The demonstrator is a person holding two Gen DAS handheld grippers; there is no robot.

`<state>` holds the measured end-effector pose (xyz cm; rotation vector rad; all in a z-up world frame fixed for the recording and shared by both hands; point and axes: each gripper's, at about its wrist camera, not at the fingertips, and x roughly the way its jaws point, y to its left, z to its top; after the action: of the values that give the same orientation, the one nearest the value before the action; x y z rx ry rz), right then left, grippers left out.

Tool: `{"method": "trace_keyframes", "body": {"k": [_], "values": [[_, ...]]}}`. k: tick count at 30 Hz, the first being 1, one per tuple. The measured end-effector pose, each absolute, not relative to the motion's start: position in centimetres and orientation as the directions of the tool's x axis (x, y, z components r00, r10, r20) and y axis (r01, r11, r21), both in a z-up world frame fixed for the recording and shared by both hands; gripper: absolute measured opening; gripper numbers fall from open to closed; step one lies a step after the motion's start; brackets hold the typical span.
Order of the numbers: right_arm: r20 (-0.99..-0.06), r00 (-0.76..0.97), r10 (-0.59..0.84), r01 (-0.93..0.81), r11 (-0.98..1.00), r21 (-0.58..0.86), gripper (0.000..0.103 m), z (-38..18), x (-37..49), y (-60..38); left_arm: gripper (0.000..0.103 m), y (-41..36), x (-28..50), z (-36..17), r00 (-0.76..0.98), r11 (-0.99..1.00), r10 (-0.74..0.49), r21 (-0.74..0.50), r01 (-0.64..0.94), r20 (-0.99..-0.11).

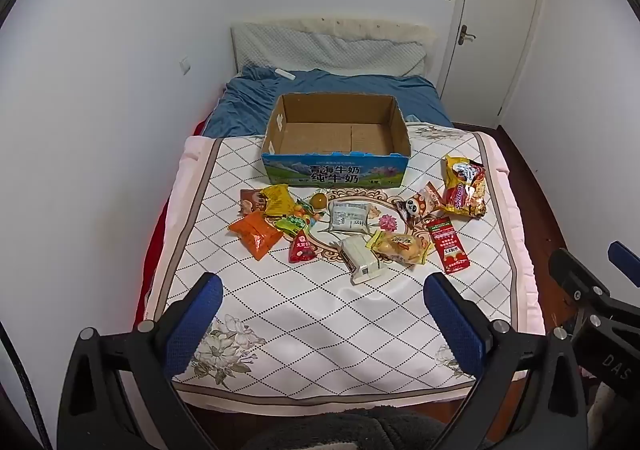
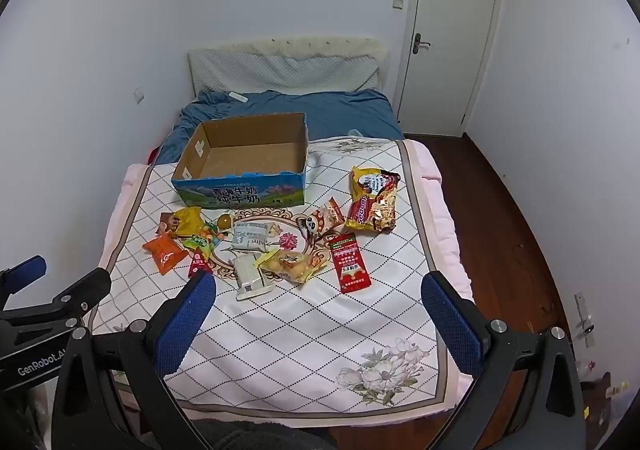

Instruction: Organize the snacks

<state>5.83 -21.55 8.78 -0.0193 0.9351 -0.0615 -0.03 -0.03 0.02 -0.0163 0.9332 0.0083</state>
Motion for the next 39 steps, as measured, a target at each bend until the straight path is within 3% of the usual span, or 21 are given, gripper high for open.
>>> {"method": "trace_keyframes", "body": {"k": [39], "values": [[-0.786,0.616,-0.060,0.051,0.998,-0.036,0.103,9.8,5.0,-22.7,0.103,-1.2,-0.5,0.9,0.607,1.000,-0.020,-0.030,-0.006,-0.794]]}}
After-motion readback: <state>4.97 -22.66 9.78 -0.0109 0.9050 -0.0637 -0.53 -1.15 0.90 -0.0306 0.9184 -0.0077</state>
